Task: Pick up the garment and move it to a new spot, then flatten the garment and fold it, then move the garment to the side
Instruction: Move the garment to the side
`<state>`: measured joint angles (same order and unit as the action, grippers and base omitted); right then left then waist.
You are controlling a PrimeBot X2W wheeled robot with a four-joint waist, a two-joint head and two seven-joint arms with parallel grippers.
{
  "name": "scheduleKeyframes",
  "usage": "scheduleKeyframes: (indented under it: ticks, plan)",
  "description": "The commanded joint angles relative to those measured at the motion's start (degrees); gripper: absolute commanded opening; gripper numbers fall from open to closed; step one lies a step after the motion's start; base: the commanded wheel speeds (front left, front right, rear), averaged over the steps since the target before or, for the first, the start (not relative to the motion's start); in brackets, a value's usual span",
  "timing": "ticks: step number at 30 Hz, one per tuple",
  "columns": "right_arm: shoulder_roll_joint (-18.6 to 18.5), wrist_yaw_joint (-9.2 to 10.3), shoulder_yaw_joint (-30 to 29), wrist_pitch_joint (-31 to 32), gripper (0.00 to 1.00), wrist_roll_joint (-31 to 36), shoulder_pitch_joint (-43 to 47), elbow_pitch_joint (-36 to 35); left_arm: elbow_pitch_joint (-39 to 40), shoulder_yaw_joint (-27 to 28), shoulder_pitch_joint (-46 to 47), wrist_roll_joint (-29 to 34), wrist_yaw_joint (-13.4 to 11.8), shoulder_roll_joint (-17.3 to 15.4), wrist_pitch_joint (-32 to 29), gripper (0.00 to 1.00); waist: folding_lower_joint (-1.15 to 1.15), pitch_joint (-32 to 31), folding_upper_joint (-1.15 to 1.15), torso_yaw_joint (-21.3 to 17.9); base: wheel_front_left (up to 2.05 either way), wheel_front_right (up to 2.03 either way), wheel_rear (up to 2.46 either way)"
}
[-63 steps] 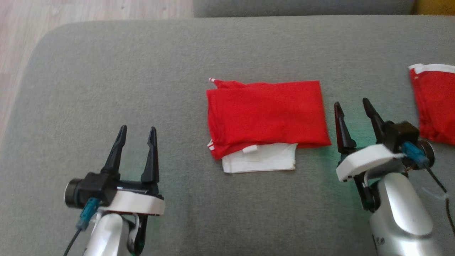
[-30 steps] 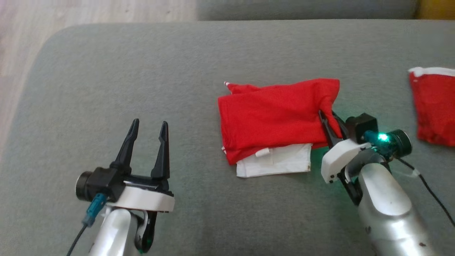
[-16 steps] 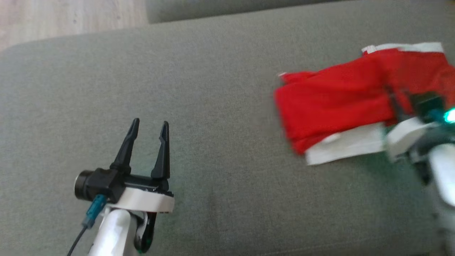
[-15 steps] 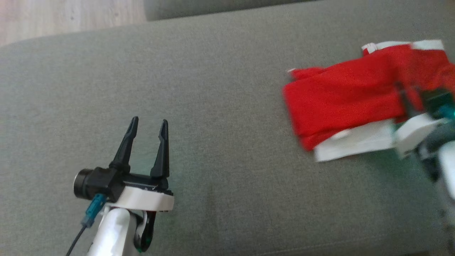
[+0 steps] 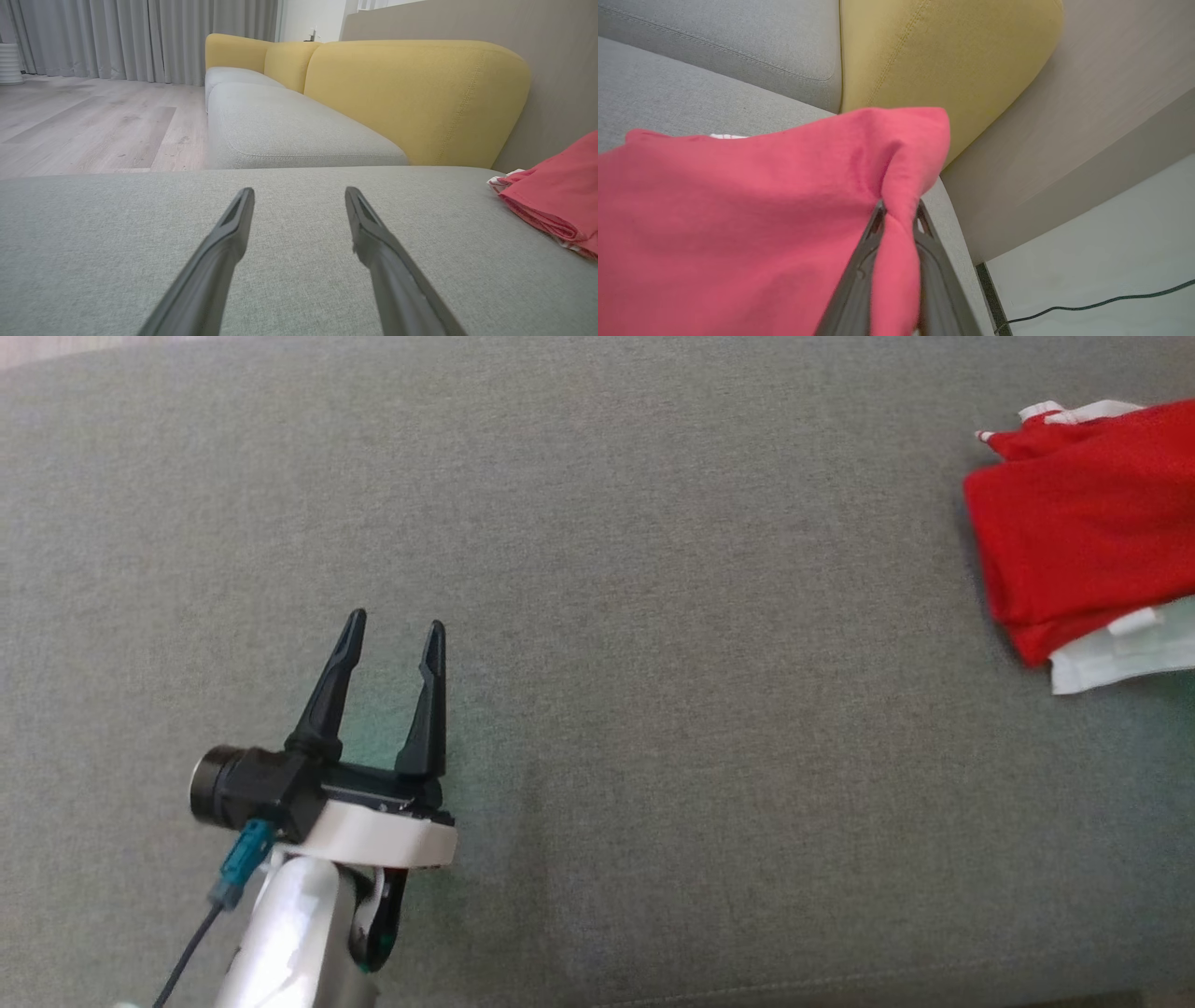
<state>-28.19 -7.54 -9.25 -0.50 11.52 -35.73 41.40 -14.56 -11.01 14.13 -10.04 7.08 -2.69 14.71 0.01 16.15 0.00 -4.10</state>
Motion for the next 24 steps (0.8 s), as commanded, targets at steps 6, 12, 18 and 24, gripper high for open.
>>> scheduleKeyframes:
  ticks: [6, 12, 18, 24]
  plan:
    - [-1.15, 0.05, -4.06, -1.17, 0.00, 1.62, -2.61, -0.19, 1.79, 2.56, 1.15, 0.70, 0.19, -0.49, 0.29, 1.00, -0.01, 0.48, 0.00, -0.30, 0.00, 0.00, 0.00]
    - [0.73, 0.05, -6.20, -1.06, 0.00, 3.01, -3.53, 0.30, 1.58, 2.66, 1.68, 0.90, 0.28, -0.50, 0.29, 1.00, -0.01, 0.61, 0.00, -0.71, 0.00, 0.00, 0.00]
    - [3.62, 0.05, -8.18, -2.59, 1.00, 4.98, -3.59, -2.46, 1.00, 2.54, 1.62, 0.78, 0.34, -0.47, 0.29, 1.00, -0.01, -0.64, 0.00, -0.65, 0.00, 0.00, 0.00]
    - [8.35, 0.05, -6.99, -3.90, 1.00, 6.21, -3.50, -6.62, 0.70, 2.93, 0.79, 0.37, 0.36, -0.41, 0.29, 1.00, -0.01, -3.59, 0.00, -0.73, 0.00, 0.00, 0.00]
